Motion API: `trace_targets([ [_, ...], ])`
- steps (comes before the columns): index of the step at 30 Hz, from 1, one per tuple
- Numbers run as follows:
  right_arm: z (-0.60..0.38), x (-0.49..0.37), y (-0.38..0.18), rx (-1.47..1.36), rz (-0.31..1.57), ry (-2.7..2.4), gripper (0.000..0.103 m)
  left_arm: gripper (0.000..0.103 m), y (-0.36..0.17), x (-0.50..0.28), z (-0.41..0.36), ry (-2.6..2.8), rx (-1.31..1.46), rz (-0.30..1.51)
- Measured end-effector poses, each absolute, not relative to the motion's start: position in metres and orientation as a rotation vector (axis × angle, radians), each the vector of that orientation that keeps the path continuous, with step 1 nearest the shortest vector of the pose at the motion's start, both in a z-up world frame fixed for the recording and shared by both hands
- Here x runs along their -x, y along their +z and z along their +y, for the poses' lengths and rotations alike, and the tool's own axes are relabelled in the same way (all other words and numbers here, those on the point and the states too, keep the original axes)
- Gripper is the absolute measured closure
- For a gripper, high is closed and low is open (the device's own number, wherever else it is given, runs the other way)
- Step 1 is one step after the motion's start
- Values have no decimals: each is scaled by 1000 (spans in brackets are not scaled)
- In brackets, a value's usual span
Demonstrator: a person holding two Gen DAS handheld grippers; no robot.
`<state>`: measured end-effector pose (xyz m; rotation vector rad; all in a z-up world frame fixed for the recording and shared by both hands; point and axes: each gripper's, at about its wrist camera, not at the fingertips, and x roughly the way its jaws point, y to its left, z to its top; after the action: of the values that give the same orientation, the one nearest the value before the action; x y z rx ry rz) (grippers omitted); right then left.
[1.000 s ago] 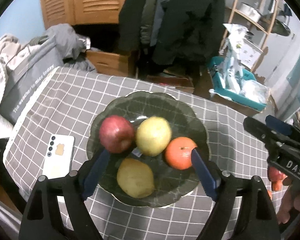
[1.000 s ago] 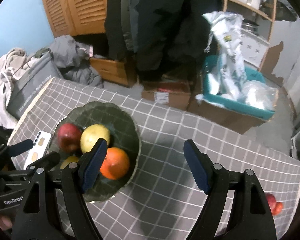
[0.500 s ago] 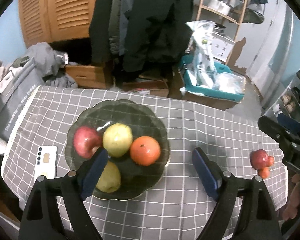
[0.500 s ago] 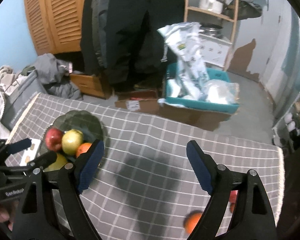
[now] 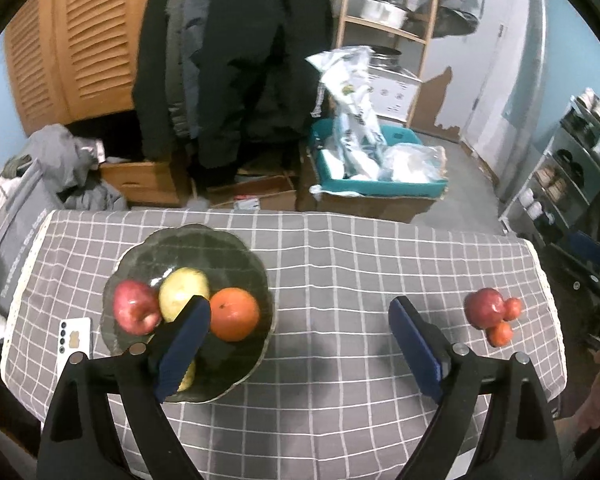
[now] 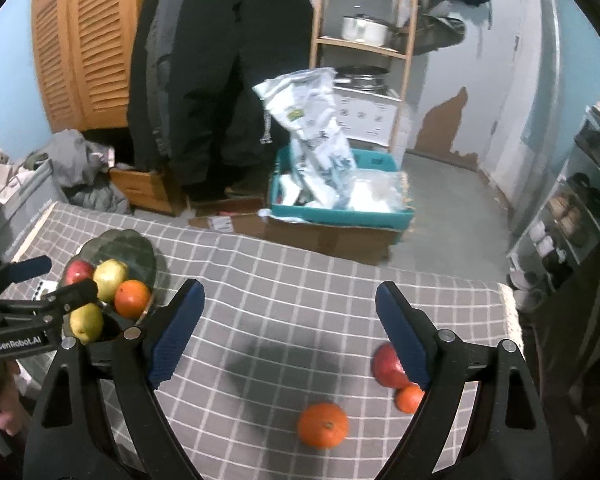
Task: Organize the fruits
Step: 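Withdraw both grippers from the bowl toward the remaining fruit, then lower the left gripper onto the large orange and close it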
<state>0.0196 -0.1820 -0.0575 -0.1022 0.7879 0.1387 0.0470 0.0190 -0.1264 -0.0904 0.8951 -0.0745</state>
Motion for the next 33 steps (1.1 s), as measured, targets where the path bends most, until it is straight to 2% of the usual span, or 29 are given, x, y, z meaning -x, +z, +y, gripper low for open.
trace_targets([
  [18, -285, 9, -75, 4, 830, -24, 16, 9, -128, -47, -77, -228, -22, 926],
  [33, -332, 20, -109, -43, 906, -88, 16, 9, -160, -48, -125, -294, -69, 998],
])
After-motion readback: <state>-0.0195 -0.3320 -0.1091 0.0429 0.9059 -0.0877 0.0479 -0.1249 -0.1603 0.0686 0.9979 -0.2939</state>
